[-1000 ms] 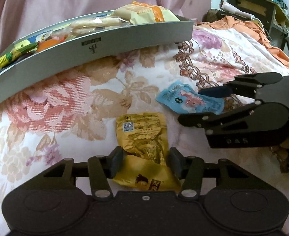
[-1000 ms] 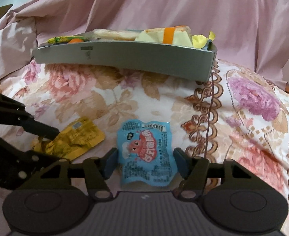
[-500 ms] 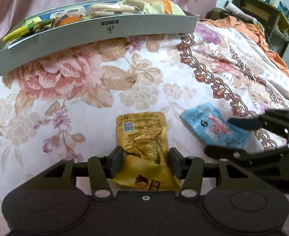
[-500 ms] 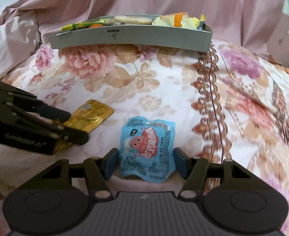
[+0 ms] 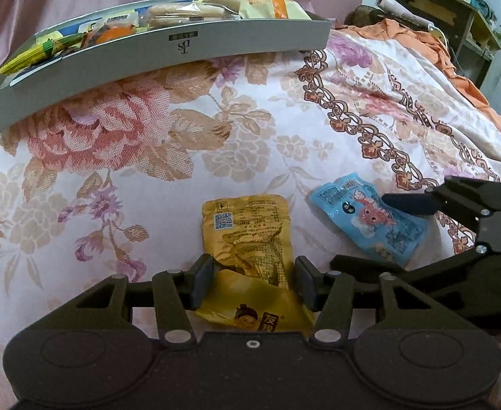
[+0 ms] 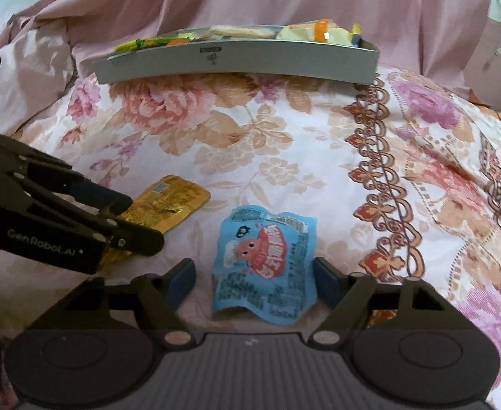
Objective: Organize snacks
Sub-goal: 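Close the left gripper on the gold foil pack while the right gripper grips the blue pouch, then carry the gold foil pack and blue pouch into the grey tray and release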
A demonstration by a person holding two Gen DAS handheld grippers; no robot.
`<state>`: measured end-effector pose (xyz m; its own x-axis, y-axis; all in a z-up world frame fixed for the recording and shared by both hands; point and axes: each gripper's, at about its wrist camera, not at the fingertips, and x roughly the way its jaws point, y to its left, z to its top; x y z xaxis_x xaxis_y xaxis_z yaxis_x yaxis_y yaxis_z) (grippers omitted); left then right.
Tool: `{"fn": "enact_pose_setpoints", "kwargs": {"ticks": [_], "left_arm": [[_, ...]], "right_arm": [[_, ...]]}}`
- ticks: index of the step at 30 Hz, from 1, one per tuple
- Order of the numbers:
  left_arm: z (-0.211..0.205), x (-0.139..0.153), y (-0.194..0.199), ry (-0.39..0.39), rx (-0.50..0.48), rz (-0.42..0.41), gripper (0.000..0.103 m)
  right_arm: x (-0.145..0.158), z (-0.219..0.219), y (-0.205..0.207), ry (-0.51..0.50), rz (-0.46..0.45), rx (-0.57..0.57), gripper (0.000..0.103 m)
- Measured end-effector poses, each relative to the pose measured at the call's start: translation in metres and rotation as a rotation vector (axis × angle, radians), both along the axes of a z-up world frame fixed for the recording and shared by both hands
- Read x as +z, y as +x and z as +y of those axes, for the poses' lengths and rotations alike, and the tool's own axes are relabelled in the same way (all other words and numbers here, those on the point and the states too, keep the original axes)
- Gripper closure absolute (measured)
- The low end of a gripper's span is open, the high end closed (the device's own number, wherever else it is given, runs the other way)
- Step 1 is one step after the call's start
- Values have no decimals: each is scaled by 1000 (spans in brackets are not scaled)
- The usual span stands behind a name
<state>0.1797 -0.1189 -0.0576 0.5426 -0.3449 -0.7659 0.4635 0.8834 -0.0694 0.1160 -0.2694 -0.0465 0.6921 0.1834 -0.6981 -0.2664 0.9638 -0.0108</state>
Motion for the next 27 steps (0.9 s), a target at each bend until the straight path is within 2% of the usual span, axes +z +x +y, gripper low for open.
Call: {"fn": "enact_pose_setpoints", "kwargs": {"ticks": [4,9,18,27], "left_arm": [[-2,0,-1,8,7,-3,49],[-4,2,-2,23,13,-3,51],[-3,5,-13,53,47,-22,52],[7,18,-21,74,104,-69,52]], "right_arm": [[-1,4,2,-19,5,5,23],[0,5,0,-26,-9,-1,38],[1,7,-1,-43,-25,-12,39],[7,19,-9,-112,-106,15,40]]}}
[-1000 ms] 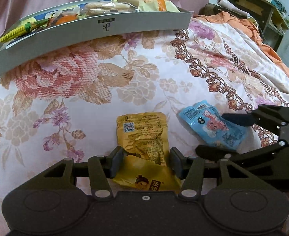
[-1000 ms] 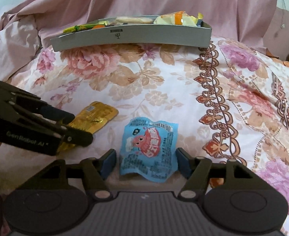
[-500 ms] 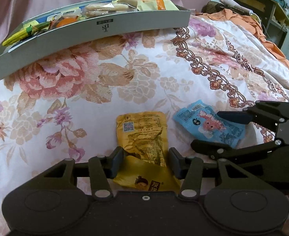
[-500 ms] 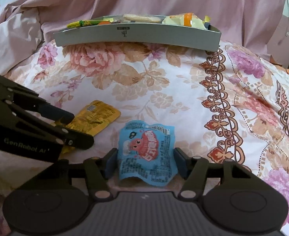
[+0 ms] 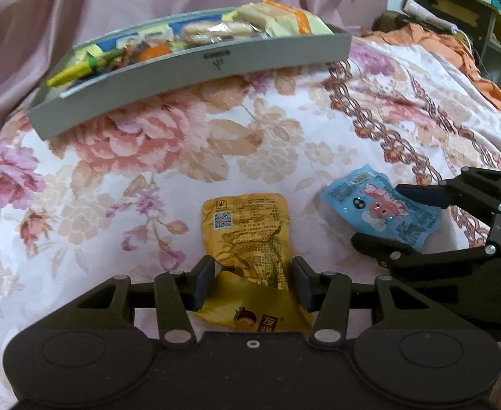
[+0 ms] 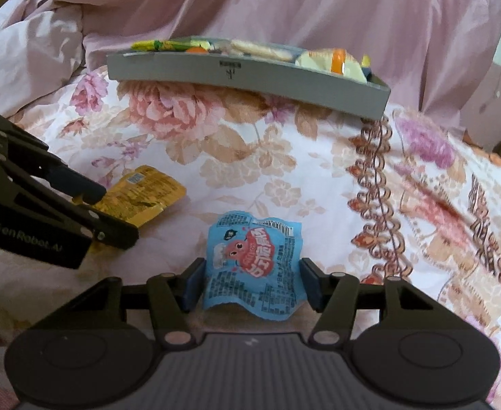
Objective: Organize snacks
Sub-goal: 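Carry the gold foil pack and blue pouch into the grey tray and release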
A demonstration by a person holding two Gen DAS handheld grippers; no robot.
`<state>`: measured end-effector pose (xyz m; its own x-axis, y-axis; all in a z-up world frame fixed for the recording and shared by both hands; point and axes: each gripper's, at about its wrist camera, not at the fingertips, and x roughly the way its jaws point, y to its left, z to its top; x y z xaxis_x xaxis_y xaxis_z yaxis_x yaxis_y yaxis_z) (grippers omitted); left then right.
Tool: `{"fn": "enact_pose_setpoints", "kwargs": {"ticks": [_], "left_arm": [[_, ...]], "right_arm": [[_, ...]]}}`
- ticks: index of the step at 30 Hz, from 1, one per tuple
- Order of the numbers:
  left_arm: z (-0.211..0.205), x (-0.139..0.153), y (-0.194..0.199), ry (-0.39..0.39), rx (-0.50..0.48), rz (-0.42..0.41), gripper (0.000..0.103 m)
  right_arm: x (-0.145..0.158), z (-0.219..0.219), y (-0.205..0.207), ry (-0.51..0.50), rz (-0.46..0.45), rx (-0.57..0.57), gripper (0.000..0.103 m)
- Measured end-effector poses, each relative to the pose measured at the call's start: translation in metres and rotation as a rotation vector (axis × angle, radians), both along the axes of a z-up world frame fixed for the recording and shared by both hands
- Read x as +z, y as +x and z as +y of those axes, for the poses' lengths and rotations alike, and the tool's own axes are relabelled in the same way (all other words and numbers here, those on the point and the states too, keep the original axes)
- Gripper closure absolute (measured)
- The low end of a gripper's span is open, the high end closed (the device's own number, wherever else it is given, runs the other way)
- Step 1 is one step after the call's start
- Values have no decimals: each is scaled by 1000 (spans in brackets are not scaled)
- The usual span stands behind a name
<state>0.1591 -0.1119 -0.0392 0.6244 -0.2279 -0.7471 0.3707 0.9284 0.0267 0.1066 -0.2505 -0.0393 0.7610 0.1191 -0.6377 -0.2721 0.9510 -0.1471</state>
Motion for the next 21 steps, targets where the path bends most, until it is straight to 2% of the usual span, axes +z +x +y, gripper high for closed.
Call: {"fn": "enact_pose_setpoints", "kwargs": {"ticks": [4,9,15,21], "left_arm": [[4,11,-1,-11,29,-43,52],[13,30,0,-79,121,-98,52],[21,60,5,-126,181,-184,52],[23,90,26,-149,219,-240,52]], "right_arm": [[7,2,-4,-10,-58,5,40],[13,3,-6,-5,-136,1,40],[21,3,-1,7,-236,0,40],[43,-4,17,61,-352,-2,40]]}}
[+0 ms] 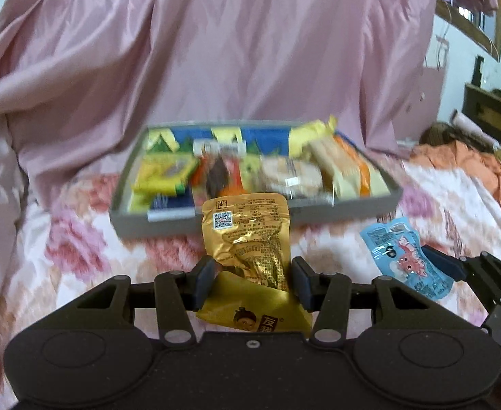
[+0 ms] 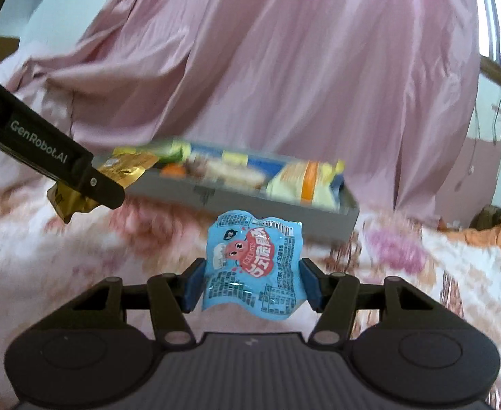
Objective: Organize snacks
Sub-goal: 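Carry the gold foil pack and blue pouch into the grey tray and release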
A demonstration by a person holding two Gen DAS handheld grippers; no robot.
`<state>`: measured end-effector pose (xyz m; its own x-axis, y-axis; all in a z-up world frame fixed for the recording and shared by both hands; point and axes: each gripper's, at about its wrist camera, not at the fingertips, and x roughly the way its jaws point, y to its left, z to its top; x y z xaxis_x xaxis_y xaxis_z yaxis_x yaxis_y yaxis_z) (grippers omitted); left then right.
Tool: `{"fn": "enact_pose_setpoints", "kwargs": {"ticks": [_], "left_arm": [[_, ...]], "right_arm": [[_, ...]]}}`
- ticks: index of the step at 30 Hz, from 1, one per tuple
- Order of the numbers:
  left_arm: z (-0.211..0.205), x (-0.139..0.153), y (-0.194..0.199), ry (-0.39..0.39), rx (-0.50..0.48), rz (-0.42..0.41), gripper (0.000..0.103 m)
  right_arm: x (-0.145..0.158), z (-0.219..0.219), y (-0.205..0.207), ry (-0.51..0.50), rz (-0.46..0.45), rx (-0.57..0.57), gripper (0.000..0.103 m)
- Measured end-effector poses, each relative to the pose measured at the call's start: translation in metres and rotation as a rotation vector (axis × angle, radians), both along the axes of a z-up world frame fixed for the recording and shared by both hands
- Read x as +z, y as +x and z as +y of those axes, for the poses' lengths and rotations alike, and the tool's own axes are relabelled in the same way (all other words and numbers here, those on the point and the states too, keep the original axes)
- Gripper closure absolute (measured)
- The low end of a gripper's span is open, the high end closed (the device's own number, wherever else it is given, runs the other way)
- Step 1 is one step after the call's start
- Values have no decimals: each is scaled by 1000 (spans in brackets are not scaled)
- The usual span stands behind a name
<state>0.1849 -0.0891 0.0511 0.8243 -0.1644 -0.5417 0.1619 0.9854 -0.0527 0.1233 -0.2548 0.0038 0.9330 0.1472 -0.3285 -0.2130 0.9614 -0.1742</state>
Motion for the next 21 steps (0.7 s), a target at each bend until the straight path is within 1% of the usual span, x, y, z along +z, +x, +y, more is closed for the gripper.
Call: {"fn": "enact_pose_setpoints", "kwargs": {"ticks": [6,10,15,19,21], "left_arm": [[-5,26,35,-4,27,-49,52],[-6,34,66,-11,38,-65,52],[-10,23,103,7,35,-40,51],[-7,16,130,1,40,-47,51],[-7,13,141,3,47,-45,51]], "right_arm": [[11,-10,32,46,-80,-18,40],[15,-10,54,61,-126,-18,40],[17,-13,79,109,-155,0,40],[16,-11,95,121,-175,11,39],[18,-8,105,140,-172,11,39]]}}
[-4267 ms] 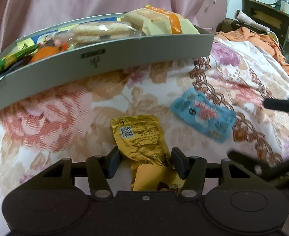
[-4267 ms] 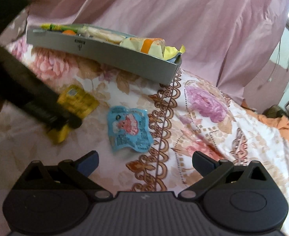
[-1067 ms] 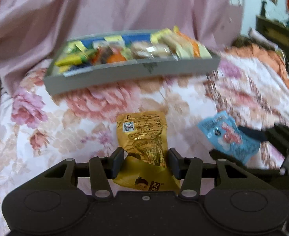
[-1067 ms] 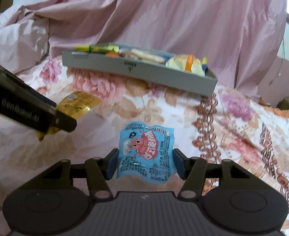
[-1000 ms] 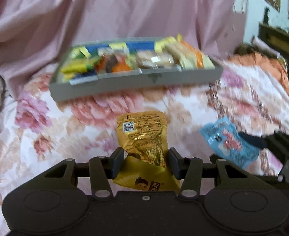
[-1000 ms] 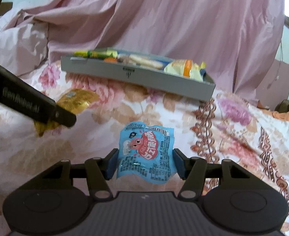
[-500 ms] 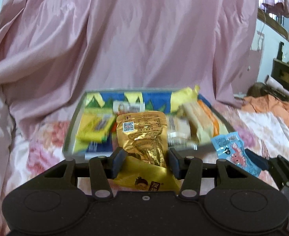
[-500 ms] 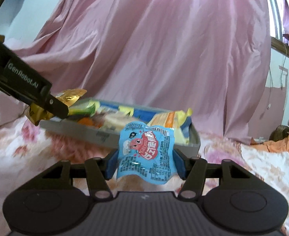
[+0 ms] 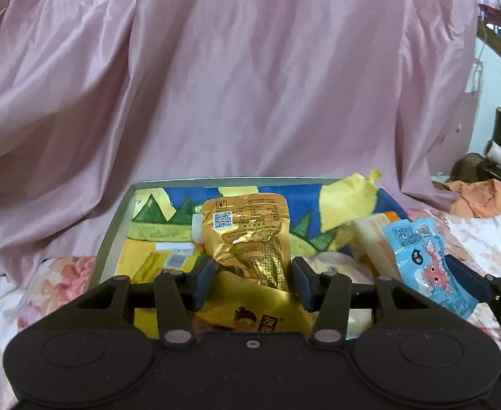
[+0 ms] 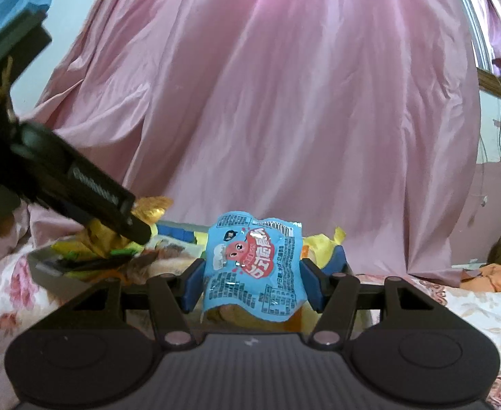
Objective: Organize snacks
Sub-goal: 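Carry the gold foil pack and blue pouch into the grey tray and release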
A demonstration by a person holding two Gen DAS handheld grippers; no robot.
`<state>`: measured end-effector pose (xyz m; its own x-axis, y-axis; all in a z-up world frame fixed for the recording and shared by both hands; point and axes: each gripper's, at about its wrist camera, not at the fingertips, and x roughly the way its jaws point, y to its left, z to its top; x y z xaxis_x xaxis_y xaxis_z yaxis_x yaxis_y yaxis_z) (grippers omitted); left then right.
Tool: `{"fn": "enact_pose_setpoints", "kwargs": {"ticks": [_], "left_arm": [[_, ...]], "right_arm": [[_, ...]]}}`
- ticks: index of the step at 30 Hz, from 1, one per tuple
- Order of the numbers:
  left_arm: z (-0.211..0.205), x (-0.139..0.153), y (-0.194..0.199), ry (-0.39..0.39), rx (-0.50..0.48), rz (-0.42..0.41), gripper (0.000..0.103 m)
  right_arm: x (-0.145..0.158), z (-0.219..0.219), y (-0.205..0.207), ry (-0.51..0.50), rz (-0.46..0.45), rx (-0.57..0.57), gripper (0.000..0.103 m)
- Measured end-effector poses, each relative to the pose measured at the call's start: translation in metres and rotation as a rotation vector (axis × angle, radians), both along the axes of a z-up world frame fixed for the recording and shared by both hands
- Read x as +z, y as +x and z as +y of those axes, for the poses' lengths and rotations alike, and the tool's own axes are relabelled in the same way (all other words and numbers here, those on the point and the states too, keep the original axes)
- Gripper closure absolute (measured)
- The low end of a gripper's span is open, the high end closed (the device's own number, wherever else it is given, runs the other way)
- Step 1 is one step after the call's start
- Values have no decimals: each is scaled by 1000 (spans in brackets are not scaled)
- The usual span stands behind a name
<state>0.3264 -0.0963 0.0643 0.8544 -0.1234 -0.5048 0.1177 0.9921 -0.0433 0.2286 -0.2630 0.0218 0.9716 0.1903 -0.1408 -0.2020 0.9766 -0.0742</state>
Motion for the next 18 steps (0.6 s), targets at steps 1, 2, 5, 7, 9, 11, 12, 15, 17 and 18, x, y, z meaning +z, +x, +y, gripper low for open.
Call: {"fn": "enact_pose_setpoints", "kwargs": {"ticks": [1,2,5,7,9,11,12,15,17,18], "left_arm": [[0,-2,7,-2,0,4,51],[0,-4,11,-2,-1,4,51],[1,-10,22,-1,-7,4,51],[3,-14,26,-13,-2,10,51],[5,-19,29,-25,2,14,51],[7,-21,31,-31,5,16,51],[8,-22,30,-33,5,17,51],[9,-23,31,-41,4,19,51],[10,-23,31,-48,5,21,51],[10,-23,32,-52,6,24,51]], "right_arm": [[2,2,5,6,10,6,39],[4,6,10,5,18,13,39],[7,16,21,-48,18,13,39],[7,21,31,-65,46,8,39],[5,24,41,-66,82,8,39],[3,29,48,-82,100,7,39],[4,30,50,-86,102,8,39],[4,31,53,-88,110,7,39],[6,29,56,-84,120,5,39],[6,29,56,-82,123,5,38]]}}
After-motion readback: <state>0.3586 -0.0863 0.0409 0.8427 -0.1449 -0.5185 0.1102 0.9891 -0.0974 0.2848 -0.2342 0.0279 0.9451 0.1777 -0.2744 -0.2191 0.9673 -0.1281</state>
